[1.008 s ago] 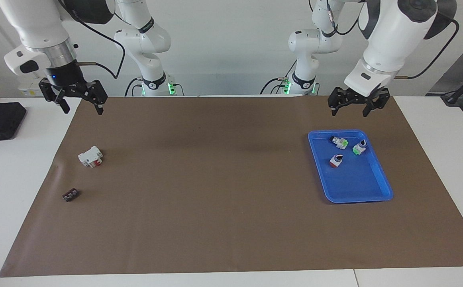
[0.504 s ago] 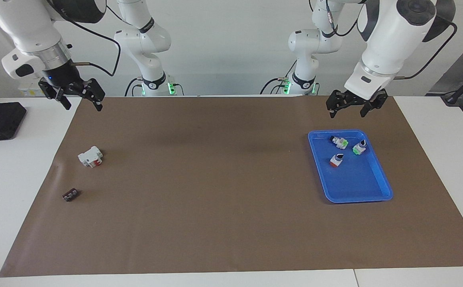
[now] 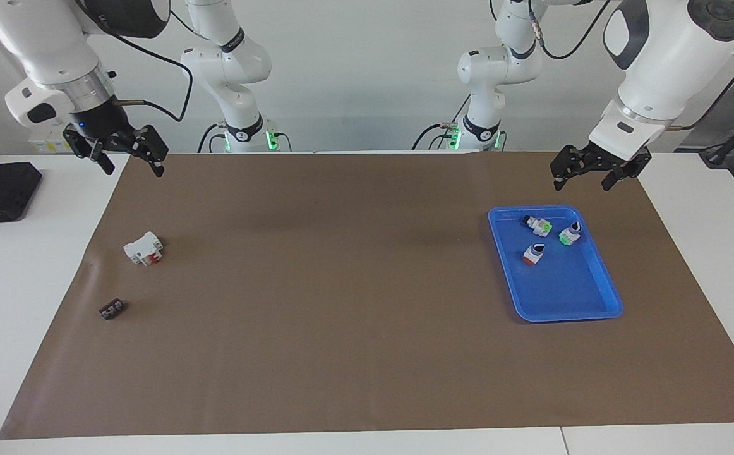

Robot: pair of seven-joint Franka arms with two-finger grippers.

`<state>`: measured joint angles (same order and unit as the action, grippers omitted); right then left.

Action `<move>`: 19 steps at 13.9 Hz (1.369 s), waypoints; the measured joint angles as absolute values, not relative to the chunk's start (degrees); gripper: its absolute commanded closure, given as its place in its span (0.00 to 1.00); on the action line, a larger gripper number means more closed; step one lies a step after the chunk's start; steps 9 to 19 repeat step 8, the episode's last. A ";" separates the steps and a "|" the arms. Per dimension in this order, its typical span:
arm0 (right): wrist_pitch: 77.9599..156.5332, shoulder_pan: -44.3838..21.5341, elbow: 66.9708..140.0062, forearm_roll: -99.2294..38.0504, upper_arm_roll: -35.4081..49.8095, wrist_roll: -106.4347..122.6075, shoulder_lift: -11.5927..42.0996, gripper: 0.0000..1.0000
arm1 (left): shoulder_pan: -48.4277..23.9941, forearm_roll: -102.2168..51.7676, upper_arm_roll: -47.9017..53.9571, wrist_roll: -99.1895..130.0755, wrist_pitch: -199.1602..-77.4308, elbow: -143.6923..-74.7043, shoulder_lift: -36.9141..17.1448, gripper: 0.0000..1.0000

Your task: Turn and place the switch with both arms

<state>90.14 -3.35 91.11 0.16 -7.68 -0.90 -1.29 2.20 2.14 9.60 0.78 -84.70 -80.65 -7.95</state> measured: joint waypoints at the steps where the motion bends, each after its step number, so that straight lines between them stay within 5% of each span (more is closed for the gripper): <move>1: 90.14 -3.35 91.15 0.16 -7.68 -0.90 -1.30 0.00 | 2.06 2.14 9.67 0.78 -85.07 -80.69 -7.95 0.00; 19: 89.99 -3.42 91.22 0.16 -7.64 -0.90 -1.38 0.00 | 1.81 2.02 10.01 0.78 -84.50 -79.99 -7.75 0.00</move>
